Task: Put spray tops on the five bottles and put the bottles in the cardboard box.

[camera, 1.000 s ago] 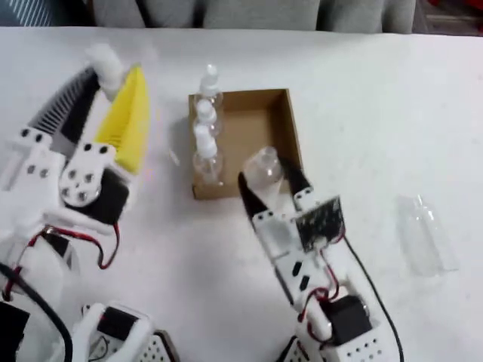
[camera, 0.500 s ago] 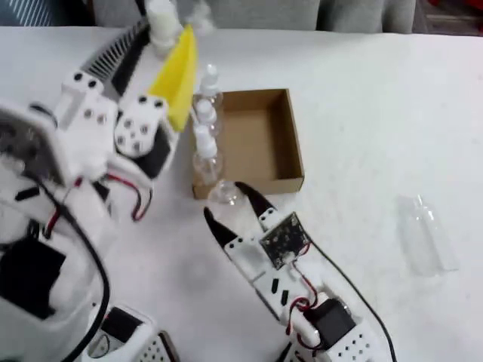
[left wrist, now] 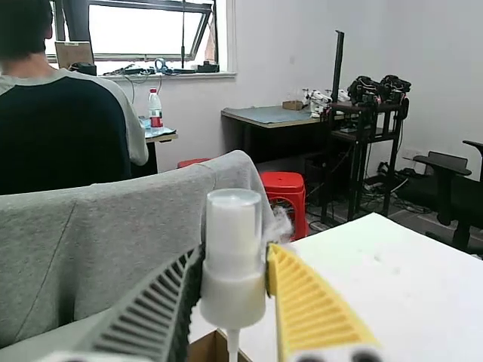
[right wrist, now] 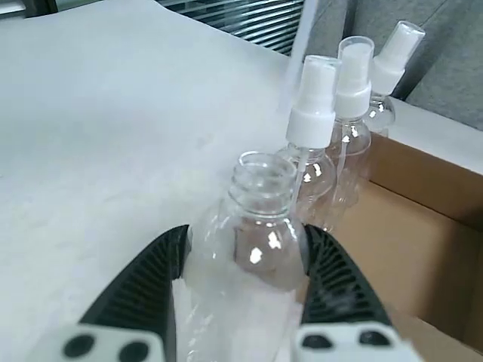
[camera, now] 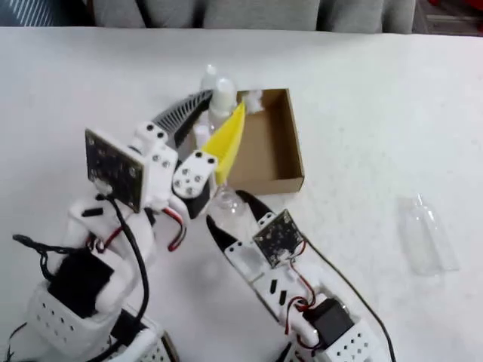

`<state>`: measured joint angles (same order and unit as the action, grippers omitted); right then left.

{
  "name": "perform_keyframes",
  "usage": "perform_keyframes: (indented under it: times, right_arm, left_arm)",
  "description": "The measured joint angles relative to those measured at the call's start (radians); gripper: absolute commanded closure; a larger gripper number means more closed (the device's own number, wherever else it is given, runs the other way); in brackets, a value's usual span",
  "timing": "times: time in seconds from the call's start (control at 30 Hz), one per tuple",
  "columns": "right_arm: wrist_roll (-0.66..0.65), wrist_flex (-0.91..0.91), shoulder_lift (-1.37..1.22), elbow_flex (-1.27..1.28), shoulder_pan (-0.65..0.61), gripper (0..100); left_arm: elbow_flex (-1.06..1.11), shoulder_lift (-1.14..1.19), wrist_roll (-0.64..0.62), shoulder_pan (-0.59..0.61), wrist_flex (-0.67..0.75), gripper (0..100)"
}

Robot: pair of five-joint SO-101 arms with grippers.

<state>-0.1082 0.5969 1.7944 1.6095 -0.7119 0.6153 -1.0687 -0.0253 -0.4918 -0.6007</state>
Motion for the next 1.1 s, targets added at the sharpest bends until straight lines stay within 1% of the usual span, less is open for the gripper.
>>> perform_keyframes:
  times: [0.27, 0.53, 0.8, 0.97, 1.1]
  right_arm:
    - [0.0, 0.0, 0.0, 0.0, 0.0, 98.1]
    - [0.0, 0.0, 0.0, 0.0, 0.028, 98.1]
    - [0.0, 0.0, 0.0, 0.0, 0.028, 98.1]
    - [0.0, 0.0, 0.0, 0.0, 0.028, 98.1]
    - [0.0, 0.0, 0.0, 0.0, 0.028, 98.1]
  left_arm:
    - [0.095, -0.023, 0.002, 0.002, 0.009, 98]
    - [0.16, -0.035, 0.0, -0.003, 0.009, 98]
    - [0.313, -0.181, 0.002, -0.133, 0.015, 98]
    - [0.417, -0.209, 0.002, -0.127, 0.075, 98]
    - [0.491, -0.209, 0.002, -0.091, 0.124, 97]
